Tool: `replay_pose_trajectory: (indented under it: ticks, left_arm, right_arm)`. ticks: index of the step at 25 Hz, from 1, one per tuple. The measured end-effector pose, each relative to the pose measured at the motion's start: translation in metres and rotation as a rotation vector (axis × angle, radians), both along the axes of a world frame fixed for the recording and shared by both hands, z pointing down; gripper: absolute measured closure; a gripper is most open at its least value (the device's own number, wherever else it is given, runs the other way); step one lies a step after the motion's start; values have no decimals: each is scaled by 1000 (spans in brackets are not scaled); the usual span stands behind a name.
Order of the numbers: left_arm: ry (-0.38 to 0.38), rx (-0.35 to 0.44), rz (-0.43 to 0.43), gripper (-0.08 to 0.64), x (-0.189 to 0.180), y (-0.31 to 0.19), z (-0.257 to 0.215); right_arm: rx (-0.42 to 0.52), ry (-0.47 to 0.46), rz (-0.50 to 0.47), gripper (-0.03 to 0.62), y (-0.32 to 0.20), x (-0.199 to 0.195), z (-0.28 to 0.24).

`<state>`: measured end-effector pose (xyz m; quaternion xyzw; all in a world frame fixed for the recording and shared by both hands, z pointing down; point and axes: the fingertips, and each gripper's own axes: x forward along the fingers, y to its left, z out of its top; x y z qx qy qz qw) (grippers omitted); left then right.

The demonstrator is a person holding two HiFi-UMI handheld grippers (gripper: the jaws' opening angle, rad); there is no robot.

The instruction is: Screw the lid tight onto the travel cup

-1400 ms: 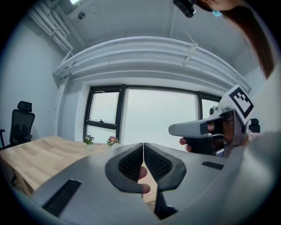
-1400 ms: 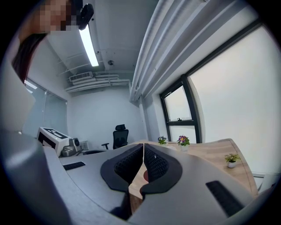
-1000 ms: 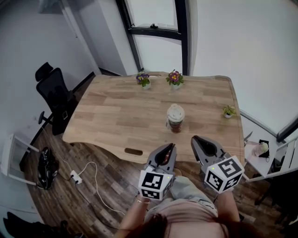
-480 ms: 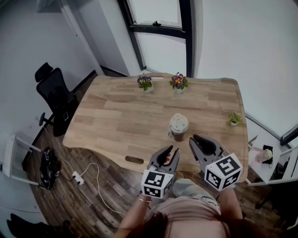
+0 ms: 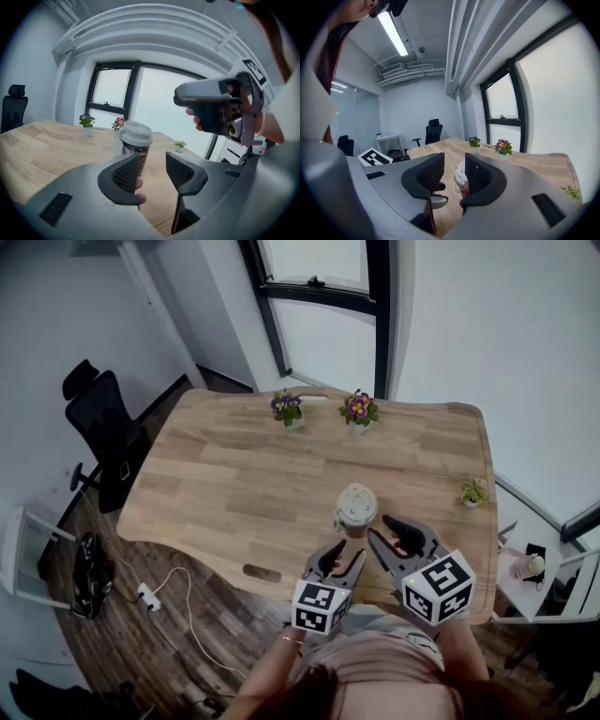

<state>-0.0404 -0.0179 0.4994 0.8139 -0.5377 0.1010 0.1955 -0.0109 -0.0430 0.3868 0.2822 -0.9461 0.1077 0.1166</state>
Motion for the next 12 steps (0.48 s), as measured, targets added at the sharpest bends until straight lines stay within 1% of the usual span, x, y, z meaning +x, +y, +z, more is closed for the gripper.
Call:
replay_pose_trajectory:
  ticks: [3, 9, 12]
  left_arm:
    - [10, -29, -1, 368, 2, -9, 17]
    - [15, -57, -7, 339, 5, -27, 40]
    - [24, -65, -17, 322, 6, -33, 48]
  right_arm:
    - [-2, 27, -22, 465, -8, -5, 10]
    - [-5, 65, -39, 433, -25, -10, 30]
    - [-3, 85, -55, 404, -30, -12, 40]
